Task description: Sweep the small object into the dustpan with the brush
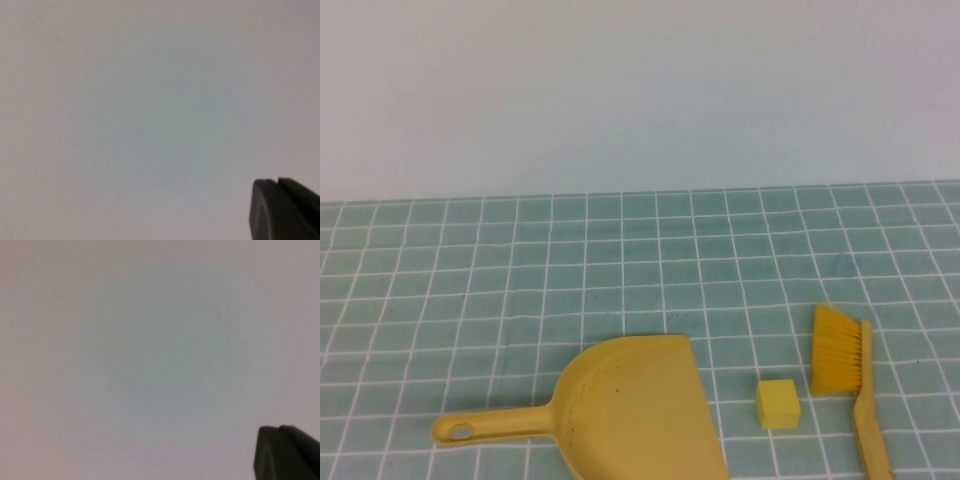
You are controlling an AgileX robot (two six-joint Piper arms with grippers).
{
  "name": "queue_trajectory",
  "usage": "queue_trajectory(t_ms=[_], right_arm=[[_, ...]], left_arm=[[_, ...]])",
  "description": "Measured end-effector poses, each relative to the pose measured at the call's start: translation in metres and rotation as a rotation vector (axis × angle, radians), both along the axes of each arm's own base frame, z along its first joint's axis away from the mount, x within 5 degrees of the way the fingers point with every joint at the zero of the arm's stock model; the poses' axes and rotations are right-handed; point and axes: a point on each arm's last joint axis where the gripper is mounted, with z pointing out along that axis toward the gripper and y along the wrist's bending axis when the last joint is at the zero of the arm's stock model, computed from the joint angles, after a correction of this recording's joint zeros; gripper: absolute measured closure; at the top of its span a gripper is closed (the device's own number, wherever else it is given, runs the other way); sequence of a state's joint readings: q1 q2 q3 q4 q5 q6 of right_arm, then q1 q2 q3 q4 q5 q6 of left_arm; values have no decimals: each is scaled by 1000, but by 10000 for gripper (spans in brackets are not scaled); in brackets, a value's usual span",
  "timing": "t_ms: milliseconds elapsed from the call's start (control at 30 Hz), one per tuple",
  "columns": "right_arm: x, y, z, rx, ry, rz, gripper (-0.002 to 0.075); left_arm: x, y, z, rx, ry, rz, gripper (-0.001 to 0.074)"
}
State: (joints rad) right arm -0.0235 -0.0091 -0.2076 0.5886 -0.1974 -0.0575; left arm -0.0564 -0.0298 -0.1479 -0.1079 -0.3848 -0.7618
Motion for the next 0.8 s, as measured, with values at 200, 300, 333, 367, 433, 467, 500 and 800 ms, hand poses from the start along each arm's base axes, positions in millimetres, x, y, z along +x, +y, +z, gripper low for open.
queue_trajectory(t_ms=[200,300,333,367,433,467,500,800], right_arm=[[-20,1,62,-125,-129,-58,727],[-18,4,93,-182,-113,-49,727],[-14,6,103,-201,-89,-33,727],[-10,8,113,-215,-61,-9,727],[-2,12,129,-245,-1,39,727],[4,15,136,-264,35,64,727],[12,17,141,-284,78,88,727],[58,18,154,-469,213,78,727]], left_arm=[[-16,-4,47,231,22,93,735],[-18,-3,77,301,53,142,735],[-17,-3,88,327,59,161,735],[-16,-3,97,345,62,175,735],[-12,-2,118,374,81,201,735],[-9,-2,126,373,96,203,735],[-5,-1,135,373,114,206,735],[55,1,136,400,571,171,735]])
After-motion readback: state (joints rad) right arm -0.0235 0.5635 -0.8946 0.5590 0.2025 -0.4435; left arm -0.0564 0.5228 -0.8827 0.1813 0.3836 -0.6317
